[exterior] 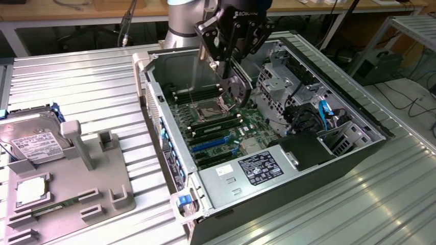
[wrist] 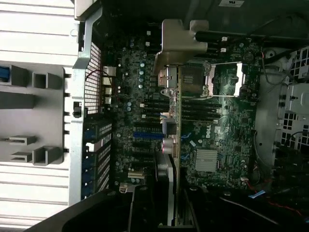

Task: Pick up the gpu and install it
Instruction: 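Pick up the gpu and move the gpu toward the slot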

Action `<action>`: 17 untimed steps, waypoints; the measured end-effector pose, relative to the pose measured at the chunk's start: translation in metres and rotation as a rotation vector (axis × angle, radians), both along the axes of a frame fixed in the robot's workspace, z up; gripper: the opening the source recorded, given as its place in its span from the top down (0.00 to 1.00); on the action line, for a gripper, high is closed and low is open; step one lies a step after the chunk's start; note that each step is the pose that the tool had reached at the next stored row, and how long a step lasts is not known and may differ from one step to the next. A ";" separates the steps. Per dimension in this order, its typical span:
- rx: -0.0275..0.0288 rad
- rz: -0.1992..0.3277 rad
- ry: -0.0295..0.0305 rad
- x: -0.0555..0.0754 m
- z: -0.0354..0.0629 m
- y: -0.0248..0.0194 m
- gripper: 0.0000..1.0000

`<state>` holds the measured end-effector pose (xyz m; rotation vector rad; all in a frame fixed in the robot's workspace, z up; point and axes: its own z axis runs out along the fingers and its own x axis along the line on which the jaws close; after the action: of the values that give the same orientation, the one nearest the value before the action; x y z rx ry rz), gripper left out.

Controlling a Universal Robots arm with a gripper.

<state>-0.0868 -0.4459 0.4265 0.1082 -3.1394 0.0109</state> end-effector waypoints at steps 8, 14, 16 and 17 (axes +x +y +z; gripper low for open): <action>0.0025 -0.046 -0.0048 0.006 -0.0009 0.0000 0.72; 0.0025 -0.066 -0.0048 0.017 -0.0015 0.0001 0.72; 0.0025 -0.069 -0.0048 0.022 -0.0017 0.0002 0.72; 0.0025 -0.070 -0.0048 0.025 -0.0017 0.0003 0.72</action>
<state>-0.0617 -0.4456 0.4248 -0.0017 -3.1459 0.0073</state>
